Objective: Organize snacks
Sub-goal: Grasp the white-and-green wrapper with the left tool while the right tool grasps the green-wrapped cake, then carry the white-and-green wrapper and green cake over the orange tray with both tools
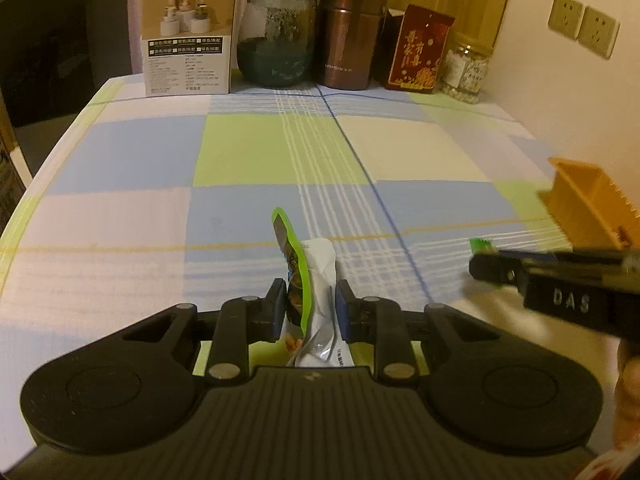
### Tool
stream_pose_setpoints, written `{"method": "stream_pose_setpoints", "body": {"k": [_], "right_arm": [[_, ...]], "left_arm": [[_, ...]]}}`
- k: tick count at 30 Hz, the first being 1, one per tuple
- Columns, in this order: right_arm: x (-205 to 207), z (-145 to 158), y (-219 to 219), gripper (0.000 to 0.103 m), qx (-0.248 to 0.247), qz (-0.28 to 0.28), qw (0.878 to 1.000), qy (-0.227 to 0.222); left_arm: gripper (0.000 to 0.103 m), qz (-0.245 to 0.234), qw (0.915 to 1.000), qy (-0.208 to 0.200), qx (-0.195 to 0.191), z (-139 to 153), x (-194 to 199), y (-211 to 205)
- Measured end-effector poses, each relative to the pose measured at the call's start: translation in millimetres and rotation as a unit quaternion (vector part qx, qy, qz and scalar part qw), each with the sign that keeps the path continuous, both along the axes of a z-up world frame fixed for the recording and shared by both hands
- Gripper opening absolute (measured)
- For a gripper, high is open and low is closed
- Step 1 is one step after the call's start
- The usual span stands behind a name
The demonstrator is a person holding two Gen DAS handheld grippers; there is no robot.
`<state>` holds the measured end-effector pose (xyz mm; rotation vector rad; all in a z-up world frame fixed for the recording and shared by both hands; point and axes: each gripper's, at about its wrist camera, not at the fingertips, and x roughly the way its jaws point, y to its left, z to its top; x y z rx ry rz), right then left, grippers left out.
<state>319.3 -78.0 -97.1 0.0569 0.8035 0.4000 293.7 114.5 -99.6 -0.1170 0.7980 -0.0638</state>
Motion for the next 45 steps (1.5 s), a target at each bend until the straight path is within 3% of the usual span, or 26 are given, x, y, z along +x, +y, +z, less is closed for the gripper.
{"method": "stream_pose_setpoints", "body": {"k": [13, 22, 29, 45], "right_arm": [[-103.8, 51.9, -55.3, 0.02, 0.023, -0.045, 0.999, 0.006], [-154.7, 86.7, -72.0, 0.021, 0.029, -0.043, 0.999, -0.013], [-184.0, 101.4, -85.9, 0.021, 0.034, -0.042, 0.998, -0.027], [-208.0, 109.8, -138.9, 0.021, 0.033, -0.088, 0.995, -0.038]], "left_arm": [[0.023, 0.029, 0.9971, -0.008, -0.069, 57.3, -96.5, -29.8], [0.023, 0.016, 0.9981, -0.024, -0.054, 93.0, -149.7, -59.8], [0.023, 0.007, 0.9984, -0.027, -0.049, 104.2, -177.9, -75.5], [0.023, -0.028, 0.9982, -0.036, -0.04, 116.1, -188.5, -121.3]]}}
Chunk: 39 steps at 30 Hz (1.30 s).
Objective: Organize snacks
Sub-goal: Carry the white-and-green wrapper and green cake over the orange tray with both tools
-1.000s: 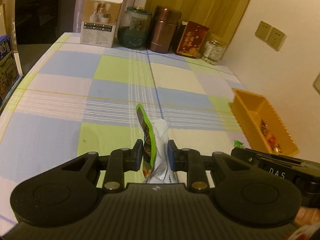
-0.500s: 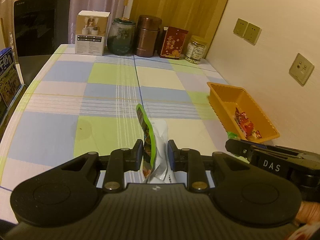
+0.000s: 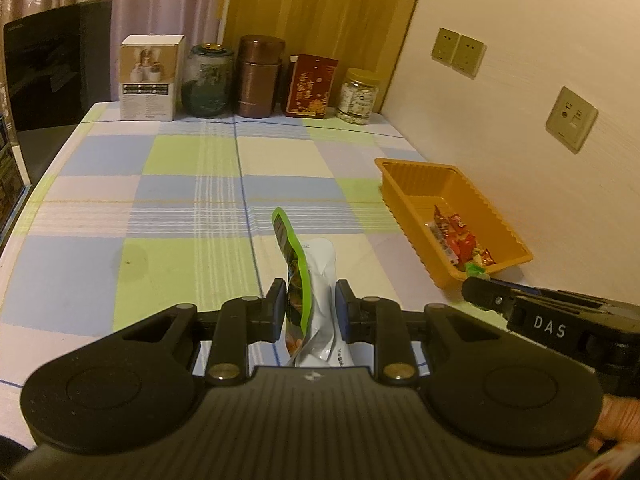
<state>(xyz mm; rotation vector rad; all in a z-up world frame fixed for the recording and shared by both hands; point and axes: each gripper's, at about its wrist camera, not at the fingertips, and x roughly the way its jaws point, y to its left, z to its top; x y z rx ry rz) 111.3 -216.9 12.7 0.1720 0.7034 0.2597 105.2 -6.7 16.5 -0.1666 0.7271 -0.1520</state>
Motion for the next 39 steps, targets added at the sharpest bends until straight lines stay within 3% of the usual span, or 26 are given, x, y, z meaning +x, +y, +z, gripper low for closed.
{"method": "stream_pose_setpoints", "body": {"k": [25, 39], "right_arm": [[9.2, 3.7, -106.7, 0.021, 0.004, -0.109, 0.994, -0.002], [31.7, -3.2, -144.6, 0.021, -0.001, -0.137, 0.99, 0.015]], "left_arm": [[0.023, -0.083, 0.9965, 0.003, -0.011, 3.1, 40.4, -90.4], [0.023, -0.117, 0.9927, 0.009, -0.027, -1.0, 75.7, -138.7]]}}
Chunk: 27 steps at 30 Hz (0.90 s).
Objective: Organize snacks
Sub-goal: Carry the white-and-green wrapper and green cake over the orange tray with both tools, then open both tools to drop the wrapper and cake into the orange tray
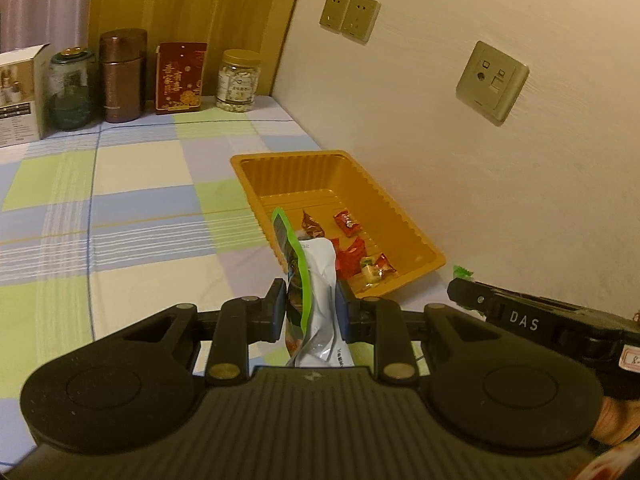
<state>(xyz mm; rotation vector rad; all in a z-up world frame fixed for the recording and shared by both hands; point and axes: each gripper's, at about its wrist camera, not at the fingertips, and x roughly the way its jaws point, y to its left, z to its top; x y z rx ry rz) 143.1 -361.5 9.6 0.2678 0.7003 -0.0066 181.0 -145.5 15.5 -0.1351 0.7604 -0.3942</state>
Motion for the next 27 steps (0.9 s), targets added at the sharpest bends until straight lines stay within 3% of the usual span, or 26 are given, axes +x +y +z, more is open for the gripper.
{"method": "stream_pose_setpoints", "body": {"k": [27], "right_arm": [[74.6, -18.4, -19.2, 0.021, -0.024, 0.011, 1.0, 0.01]], "left_arm": [[0.023, -0.015, 0.9997, 0.011, -0.013, -14.7, 74.7, -36.7]]}}
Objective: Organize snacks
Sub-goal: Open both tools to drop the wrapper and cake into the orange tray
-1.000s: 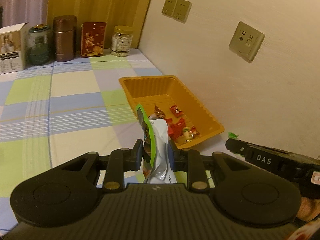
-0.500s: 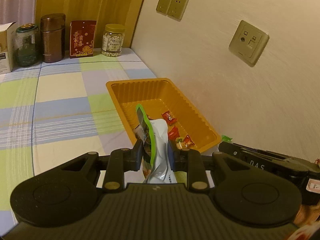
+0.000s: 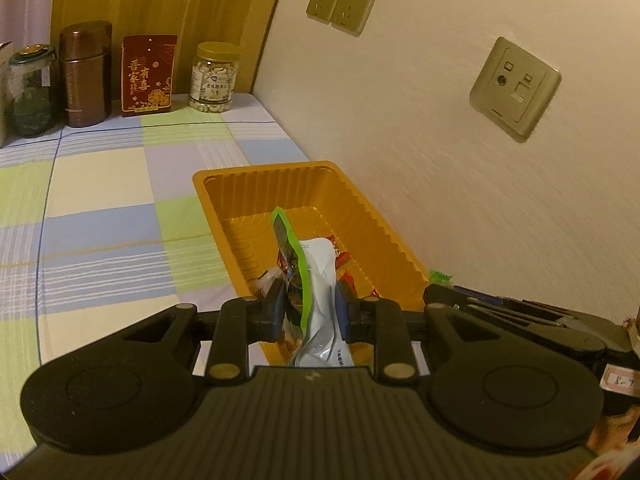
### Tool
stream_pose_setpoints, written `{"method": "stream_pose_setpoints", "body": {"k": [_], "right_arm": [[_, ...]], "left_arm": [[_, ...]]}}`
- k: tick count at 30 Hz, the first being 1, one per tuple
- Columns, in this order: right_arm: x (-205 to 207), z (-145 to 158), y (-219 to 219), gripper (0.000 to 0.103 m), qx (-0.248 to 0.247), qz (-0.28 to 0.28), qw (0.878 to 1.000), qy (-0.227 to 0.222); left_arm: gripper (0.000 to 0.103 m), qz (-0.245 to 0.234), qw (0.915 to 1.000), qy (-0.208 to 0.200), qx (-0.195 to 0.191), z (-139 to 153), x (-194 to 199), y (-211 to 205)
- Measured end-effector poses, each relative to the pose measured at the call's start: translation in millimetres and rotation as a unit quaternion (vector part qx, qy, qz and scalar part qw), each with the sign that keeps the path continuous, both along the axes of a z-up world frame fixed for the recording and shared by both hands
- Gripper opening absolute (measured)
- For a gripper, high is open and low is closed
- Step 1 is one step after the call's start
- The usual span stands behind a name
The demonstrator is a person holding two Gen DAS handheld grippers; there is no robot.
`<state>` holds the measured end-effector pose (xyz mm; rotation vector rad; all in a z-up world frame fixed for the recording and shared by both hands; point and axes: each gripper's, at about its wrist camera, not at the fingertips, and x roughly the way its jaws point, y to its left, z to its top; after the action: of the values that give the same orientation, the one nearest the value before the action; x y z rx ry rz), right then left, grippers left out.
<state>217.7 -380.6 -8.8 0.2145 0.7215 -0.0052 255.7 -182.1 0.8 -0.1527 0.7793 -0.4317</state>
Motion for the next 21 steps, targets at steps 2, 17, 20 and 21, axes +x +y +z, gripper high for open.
{"method": "stream_pose_setpoints", "body": {"k": [2, 17, 20, 21], "right_arm": [[6.5, -2.2, -1.9, 0.021, -0.001, 0.0, 1.0, 0.001], [50.3, -16.6, -11.3, 0.021, -0.001, 0.005, 1.0, 0.009], [53.3, -18.5, -10.7, 0.021, 0.001, 0.004, 1.0, 0.011], [54.1, -19.0, -10.2, 0.021, 0.001, 0.004, 1.0, 0.01]], "left_arm": [[0.023, 0.0, 1.0, 0.001, -0.001, -1.5, 7.9, -2.2], [0.023, 0.013, 0.9997, 0.019, -0.002, -23.6, 65.9, -18.5], [0.026, 0.011, 0.9997, 0.023, 0.005, -29.3, 74.5, -22.8], [0.034, 0.013, 0.9996, 0.024, 0.005, -30.3, 76.8, -22.8]]}}
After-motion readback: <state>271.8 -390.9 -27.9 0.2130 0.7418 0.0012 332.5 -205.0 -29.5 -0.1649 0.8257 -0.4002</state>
